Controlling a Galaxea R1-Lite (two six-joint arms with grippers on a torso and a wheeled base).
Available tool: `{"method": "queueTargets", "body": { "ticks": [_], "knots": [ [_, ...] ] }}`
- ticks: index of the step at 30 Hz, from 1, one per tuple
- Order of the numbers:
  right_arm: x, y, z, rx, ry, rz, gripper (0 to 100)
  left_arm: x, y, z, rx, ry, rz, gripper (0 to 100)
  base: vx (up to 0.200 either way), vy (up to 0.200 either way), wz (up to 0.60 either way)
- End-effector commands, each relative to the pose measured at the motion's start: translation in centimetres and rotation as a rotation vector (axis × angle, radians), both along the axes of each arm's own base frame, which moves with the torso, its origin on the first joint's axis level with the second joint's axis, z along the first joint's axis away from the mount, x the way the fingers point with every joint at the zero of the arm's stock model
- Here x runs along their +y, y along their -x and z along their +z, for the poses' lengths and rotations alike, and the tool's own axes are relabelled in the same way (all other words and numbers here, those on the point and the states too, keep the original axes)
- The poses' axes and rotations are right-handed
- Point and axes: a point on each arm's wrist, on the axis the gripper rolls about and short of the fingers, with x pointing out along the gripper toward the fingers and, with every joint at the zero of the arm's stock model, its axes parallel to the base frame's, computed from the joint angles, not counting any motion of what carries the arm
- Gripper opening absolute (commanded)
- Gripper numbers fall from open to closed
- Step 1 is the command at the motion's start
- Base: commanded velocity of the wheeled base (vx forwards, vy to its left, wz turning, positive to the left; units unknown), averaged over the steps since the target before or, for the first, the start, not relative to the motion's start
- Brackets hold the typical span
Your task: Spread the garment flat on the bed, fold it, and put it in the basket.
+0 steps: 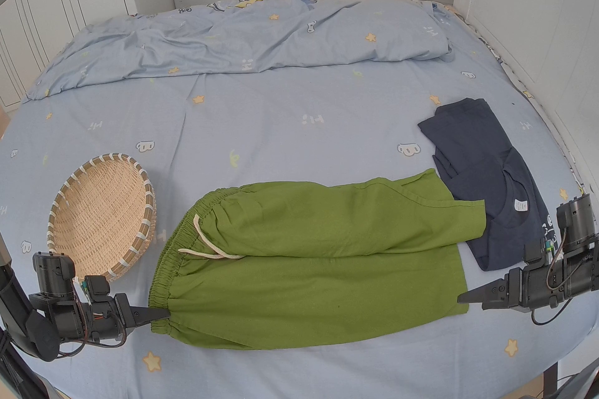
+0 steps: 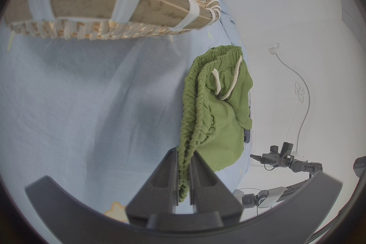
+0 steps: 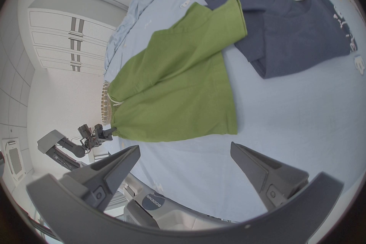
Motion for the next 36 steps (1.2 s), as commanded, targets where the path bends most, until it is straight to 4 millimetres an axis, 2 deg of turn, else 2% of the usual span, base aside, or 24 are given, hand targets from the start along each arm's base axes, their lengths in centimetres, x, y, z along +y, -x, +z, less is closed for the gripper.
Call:
{"method": "queueTargets", "body": {
  "ticks": [1,7,22,25,31,36],
  "knots": [
    [-1.3,-1.2,-2.2,0.090,-0.012,-0.009,100,0.1,0.0,0.0,-0.001,0.000,0.004,0,0.000,0.000,0.00],
    [-2.1,-2.1,-4.3,0.101,-0.005,0.072,100,0.0,0.1,-0.1,0.004,0.000,0.001,0,0.000,0.000,0.00],
    [-1.9,-4.0,-6.1,0.087,-0.033,0.098,100,-0.1,0.2,-0.2,0.006,0.000,-0.008,0,0.000,0.000,0.00],
    [-1.8,-4.7,-7.4,0.080,-0.034,0.102,100,-0.1,0.1,-0.3,0.005,-0.008,-0.012,0,0.000,0.000,0.00],
    [-1.7,-4.7,-7.3,0.063,-0.123,0.142,100,-0.1,0.0,-0.6,0.006,-0.015,-0.019,0,0.000,0.000,0.00],
    [-1.7,-4.9,-7.6,0.075,-0.133,0.143,100,-0.1,0.0,-0.8,0.009,-0.016,-0.022,0,0.000,0.000,0.00]
  ]
}}
